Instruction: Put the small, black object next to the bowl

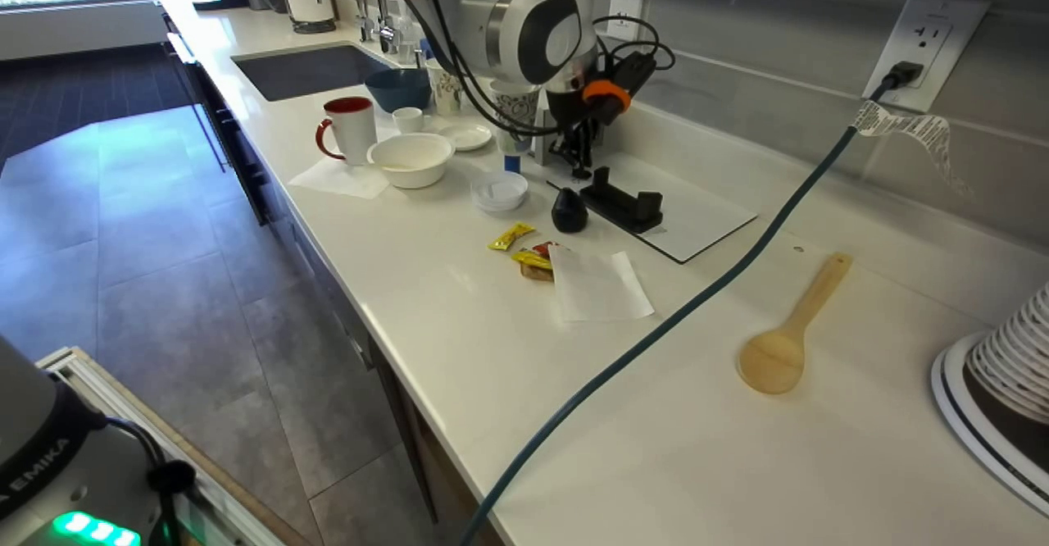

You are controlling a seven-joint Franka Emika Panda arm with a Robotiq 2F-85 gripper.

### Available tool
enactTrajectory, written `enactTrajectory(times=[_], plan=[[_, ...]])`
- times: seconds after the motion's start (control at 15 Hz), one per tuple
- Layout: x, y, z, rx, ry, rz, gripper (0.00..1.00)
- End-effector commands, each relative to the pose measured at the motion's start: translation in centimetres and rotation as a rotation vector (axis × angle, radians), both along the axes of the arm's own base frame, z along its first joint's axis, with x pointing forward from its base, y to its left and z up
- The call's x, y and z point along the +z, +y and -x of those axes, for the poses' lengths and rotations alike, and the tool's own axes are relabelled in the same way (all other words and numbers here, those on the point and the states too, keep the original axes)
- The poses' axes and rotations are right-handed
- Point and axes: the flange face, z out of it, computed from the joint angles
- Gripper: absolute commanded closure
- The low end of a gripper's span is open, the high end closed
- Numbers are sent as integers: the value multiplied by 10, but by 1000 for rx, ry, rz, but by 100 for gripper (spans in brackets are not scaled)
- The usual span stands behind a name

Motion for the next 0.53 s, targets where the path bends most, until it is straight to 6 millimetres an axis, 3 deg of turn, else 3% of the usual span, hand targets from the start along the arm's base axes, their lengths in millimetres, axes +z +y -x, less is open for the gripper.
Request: enactTrajectory(times=[0.0,0.2,0.47], plan=[[0,-4,-10,27,-30,-12,96],[0,-2,-12,34,-41,-16,100],[16,-1,-12,5,-59,-21,99]])
